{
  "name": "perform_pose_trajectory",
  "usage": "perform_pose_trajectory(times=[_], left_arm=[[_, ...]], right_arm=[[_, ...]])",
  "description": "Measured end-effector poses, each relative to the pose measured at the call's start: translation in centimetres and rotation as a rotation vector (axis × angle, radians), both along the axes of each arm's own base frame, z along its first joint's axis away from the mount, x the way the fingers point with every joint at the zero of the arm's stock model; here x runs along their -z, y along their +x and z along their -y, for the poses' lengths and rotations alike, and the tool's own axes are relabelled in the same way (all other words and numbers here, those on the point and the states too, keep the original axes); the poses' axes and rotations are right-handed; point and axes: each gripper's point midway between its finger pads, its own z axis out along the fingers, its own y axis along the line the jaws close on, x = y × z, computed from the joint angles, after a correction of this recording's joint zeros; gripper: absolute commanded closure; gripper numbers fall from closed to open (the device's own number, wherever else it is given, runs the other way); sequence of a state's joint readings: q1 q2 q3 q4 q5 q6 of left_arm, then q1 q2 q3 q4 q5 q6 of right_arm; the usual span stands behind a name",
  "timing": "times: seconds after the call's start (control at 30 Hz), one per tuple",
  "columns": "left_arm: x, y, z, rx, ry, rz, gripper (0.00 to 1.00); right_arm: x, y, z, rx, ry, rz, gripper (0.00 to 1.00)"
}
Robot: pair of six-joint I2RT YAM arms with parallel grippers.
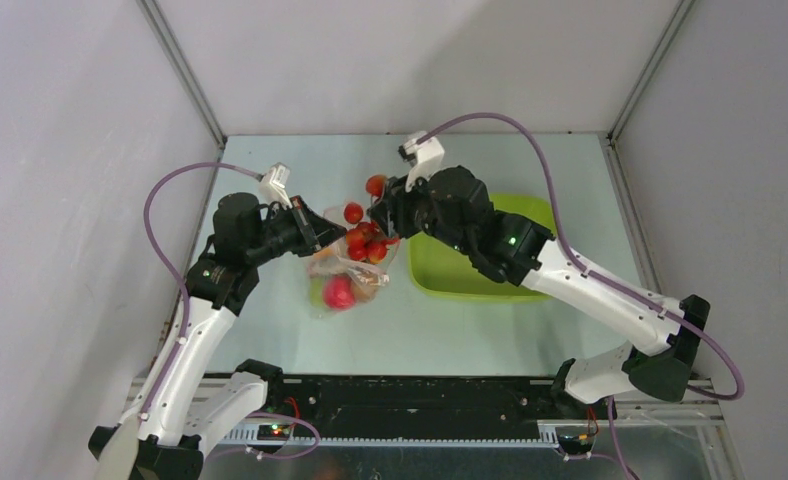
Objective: Place the food in the zip-top bag and seal the zipper
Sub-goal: Place the fake fruit in the zipper food storage bag.
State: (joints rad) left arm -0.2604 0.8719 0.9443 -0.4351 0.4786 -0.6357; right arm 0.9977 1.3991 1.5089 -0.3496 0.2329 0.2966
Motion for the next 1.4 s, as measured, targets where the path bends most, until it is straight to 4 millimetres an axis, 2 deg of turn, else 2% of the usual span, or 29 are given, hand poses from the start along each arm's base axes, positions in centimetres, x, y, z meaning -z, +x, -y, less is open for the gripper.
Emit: perform_pose_trajectory(times=[0.17, 0.23, 0.37, 0.53, 0.67, 0.8, 1.0, 1.2, 1.3, 1.33, 1.4], left_arm=[[0.0, -0.1, 0.0, 0.0, -0.001, 0.001, 1.0], [0.0, -0.1, 0.0, 0.0, -0.001, 0.001, 1.0], [-0.1, -0.1, 0.0, 0.002, -0.001, 0.001, 1.0], [-0.1, -0.1, 0.0, 0.005, -0.002, 0.001, 1.0], [0.0, -0.1, 0.0, 0.006, 0.001, 0.003, 1.0], [0.5, -0.1, -0.3, -0.003, 0.018, -0.012, 1.0], [0.7, -0.1, -0.5, -0.015, 0.025, -0.02, 1.0], [0.7, 0.0, -0.6, -0.018, 0.025, -0.015, 1.0], [0.6, -0.1, -0.4, -0.009, 0.021, -0.014, 1.0], [0.6, -0.1, -0.4, -0.008, 0.02, -0.014, 1.0], [0.5, -0.1, -0.4, -0.008, 0.02, -0.011, 1.0]], right_arm=[[0.8, -3.7, -2.9, -0.175, -0.008, 0.004, 1.0], [1.7, -4.5, -3.3, -0.209, -0.019, -0.007, 1.0], [3.3, -4.8, -3.4, -0.22, -0.04, -0.034, 1.0], [4.9, -4.0, -4.0, -0.193, -0.066, -0.057, 1.0], [7.8, -3.2, -5.6, -0.189, -0.122, -0.103, 1.0], [10.9, -3.1, -6.7, -0.201, -0.167, -0.166, 0.97], [11.9, -3.1, -6.4, -0.178, -0.181, -0.209, 0.95], [13.2, -2.3, -6.1, -0.137, -0.209, -0.264, 0.92], [14.1, -1.4, -6.3, -0.107, -0.237, -0.289, 0.87], [14.8, -0.8, -6.5, -0.079, -0.259, -0.305, 0.75], [14.9, -0.6, -6.5, -0.071, -0.263, -0.309, 0.66]])
